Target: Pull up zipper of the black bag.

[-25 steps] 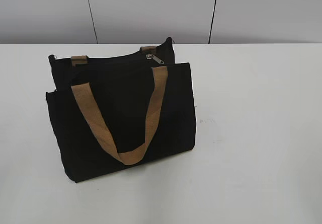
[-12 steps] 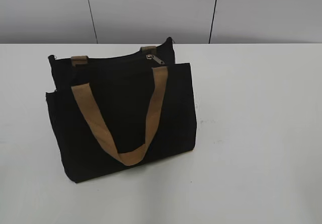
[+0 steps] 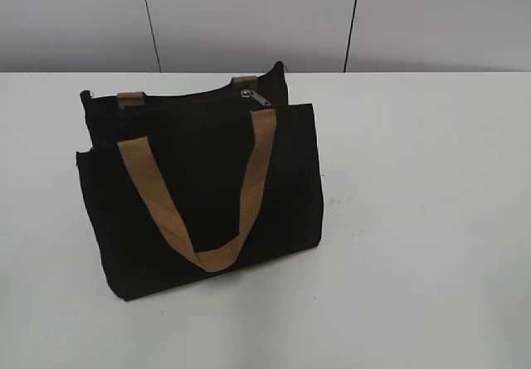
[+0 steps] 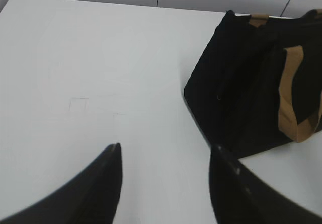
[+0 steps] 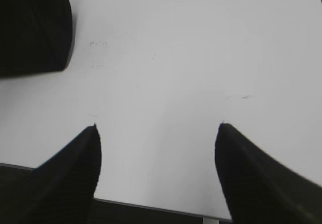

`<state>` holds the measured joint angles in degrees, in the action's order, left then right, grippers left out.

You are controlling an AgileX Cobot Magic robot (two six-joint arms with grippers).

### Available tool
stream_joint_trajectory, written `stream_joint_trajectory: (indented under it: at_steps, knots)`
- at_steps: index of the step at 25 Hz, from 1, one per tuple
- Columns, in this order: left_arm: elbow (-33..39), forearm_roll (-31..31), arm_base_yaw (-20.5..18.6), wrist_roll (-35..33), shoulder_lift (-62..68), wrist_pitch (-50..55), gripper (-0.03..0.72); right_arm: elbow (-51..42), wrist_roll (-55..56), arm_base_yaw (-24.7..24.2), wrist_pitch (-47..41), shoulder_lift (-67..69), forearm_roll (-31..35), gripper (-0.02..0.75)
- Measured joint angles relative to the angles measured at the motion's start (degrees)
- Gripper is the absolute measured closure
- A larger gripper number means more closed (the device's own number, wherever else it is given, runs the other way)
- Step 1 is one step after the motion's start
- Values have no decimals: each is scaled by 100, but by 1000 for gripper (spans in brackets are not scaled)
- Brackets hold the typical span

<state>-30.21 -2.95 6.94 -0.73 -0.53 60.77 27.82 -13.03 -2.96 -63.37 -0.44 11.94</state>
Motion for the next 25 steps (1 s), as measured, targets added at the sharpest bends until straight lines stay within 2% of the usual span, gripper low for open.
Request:
stream_joint_trajectory:
  at_steps: [25]
  knots:
    - [3, -173, 0, -110, 0, 0, 286, 0, -144, 0, 27, 0, 4, 191]
